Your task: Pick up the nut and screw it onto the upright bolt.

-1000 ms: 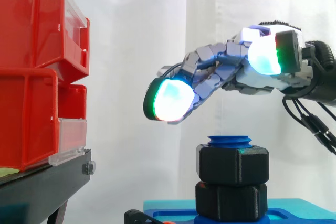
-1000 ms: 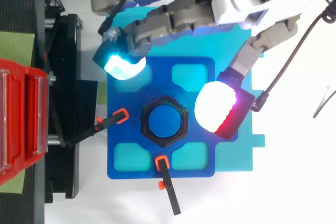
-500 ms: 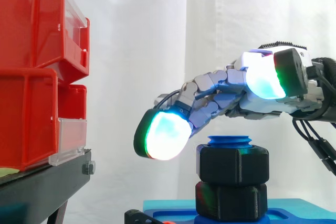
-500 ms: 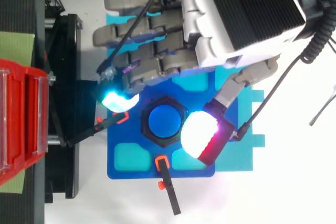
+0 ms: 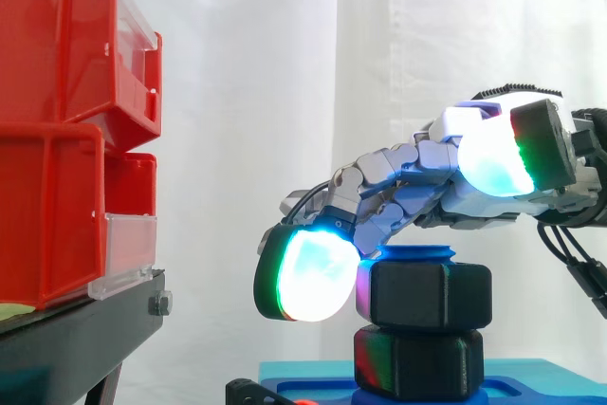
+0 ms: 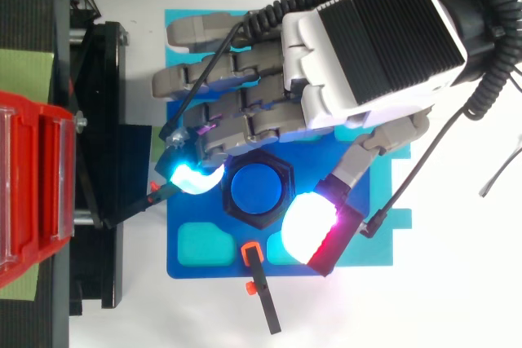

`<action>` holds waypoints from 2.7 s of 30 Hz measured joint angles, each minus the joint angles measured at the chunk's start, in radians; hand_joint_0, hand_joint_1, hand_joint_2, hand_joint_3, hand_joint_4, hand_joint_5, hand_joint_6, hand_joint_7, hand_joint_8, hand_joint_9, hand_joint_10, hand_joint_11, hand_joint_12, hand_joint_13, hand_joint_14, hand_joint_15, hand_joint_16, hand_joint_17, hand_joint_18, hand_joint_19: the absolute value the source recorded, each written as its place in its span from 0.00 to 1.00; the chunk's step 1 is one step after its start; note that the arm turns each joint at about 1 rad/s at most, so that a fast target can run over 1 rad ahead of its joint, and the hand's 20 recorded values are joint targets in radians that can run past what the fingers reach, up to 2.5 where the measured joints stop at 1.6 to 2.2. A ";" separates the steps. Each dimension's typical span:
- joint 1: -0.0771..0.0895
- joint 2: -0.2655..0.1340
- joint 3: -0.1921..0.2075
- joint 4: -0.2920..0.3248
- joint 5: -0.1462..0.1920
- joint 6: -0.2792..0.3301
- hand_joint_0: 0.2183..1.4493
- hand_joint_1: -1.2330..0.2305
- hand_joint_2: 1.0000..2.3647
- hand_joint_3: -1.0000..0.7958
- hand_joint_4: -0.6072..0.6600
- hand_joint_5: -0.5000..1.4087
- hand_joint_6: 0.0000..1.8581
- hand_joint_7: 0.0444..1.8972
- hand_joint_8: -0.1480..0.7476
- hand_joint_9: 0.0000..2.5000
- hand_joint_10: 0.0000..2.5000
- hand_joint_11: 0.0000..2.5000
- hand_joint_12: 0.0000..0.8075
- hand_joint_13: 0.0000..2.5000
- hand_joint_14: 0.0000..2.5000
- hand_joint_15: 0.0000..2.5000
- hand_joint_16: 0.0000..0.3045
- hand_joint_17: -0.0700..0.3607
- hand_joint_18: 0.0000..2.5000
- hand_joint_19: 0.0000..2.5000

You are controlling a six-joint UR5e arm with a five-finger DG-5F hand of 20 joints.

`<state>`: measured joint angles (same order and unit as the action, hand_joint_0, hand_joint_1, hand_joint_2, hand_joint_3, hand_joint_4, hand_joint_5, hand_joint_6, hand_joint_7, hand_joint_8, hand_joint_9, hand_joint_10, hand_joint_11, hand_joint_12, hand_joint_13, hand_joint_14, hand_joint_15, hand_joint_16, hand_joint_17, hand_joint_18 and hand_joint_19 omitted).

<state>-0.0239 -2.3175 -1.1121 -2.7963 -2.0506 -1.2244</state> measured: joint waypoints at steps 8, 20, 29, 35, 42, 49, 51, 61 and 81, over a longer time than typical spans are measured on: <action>-0.002 0.000 0.000 -0.001 -0.001 0.003 0.23 0.75 0.00 0.28 0.67 0.21 0.27 0.58 0.46 0.22 0.00 0.00 0.38 0.05 0.00 0.00 0.12 0.35 0.00 0.00; -0.014 0.000 0.000 0.005 -0.006 0.003 0.24 0.67 0.00 0.28 0.64 0.26 0.27 0.72 0.48 0.34 0.00 0.00 0.33 0.14 0.00 0.00 0.09 0.31 0.00 0.00; -0.022 0.000 0.001 0.011 -0.029 0.003 0.25 0.67 0.00 0.28 0.53 0.29 0.27 0.74 0.41 0.47 0.00 0.00 0.26 0.23 0.00 0.00 0.06 0.26 0.09 0.00; -0.028 0.000 0.011 0.046 -0.043 0.004 0.26 0.67 0.00 0.28 0.52 0.30 0.28 0.73 0.42 0.51 0.00 0.00 0.24 0.26 0.00 0.00 0.05 0.25 0.13 0.00; -0.035 0.000 0.014 0.084 -0.055 0.005 0.25 0.67 0.00 0.28 0.54 0.29 0.27 0.72 0.40 0.52 0.00 0.00 0.21 0.28 0.00 0.00 0.05 0.24 0.14 0.00; -0.056 0.000 0.029 0.101 -0.087 0.005 0.23 0.69 0.00 0.28 0.70 0.22 0.27 0.48 0.45 0.39 0.00 0.00 0.28 0.20 0.00 0.00 0.07 0.28 0.07 0.00; -0.061 0.000 0.041 0.103 -0.097 0.005 0.23 0.70 0.00 0.28 0.66 0.20 0.27 0.44 0.43 0.36 0.00 0.00 0.28 0.19 0.00 0.00 0.07 0.28 0.05 0.00; -0.060 -0.001 0.015 0.146 -0.098 0.004 0.22 0.72 0.00 0.28 0.57 0.16 0.27 0.32 0.39 0.23 0.00 0.00 0.32 0.10 0.00 0.00 0.10 0.32 0.00 0.00; -0.040 0.000 -0.079 0.238 -0.051 0.039 0.22 0.74 0.00 0.28 0.62 0.18 0.27 0.44 0.45 0.21 0.00 0.00 0.35 0.10 0.00 0.00 0.10 0.33 0.00 0.00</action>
<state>-0.0642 -2.3177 -1.1914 -2.5583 -2.1015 -1.1857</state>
